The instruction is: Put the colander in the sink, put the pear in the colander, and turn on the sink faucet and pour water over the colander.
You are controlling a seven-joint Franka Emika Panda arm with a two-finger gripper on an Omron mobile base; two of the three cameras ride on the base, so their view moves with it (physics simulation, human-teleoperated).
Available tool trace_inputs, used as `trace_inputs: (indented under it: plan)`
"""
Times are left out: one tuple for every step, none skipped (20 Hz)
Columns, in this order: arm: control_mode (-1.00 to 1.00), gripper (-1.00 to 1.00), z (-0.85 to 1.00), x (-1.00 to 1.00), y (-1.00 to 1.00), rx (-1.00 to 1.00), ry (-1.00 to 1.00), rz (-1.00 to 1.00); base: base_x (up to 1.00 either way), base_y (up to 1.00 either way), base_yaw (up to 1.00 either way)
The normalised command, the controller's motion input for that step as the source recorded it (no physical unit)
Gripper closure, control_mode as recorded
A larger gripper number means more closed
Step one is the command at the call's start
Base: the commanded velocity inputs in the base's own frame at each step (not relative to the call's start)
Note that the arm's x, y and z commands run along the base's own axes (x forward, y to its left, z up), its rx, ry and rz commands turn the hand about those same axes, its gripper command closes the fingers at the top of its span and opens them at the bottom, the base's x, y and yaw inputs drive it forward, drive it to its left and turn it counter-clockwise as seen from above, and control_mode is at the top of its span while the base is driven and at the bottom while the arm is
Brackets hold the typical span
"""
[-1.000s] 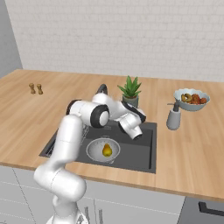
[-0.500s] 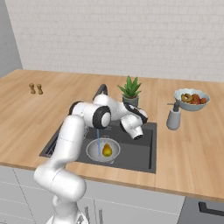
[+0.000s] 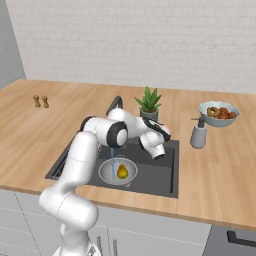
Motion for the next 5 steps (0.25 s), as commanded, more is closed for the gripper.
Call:
trace_inputs:
  plan:
    - [-1.00,-1.00,0.00,0.00,-0.18,0.00,0.00,0.00,0.00,0.00,0.00]
    - [-1.00,-1.00,0.00,0.00,-0.13,0.00,0.00,0.00,0.00,0.00,0.00]
    - [-1.00,-1.00,0.00,0.00,-0.06,0.00,0.00,0.00,0.00,0.00,0.00]
    - [-1.00,-1.00,0.00,0.00,-0.05,0.00,0.00,0.00,0.00,0.00,0.00]
    - [-1.00,-1.00,0.00,0.00,0.00,0.00,0.00,0.00,0.00,0.00,0.00]
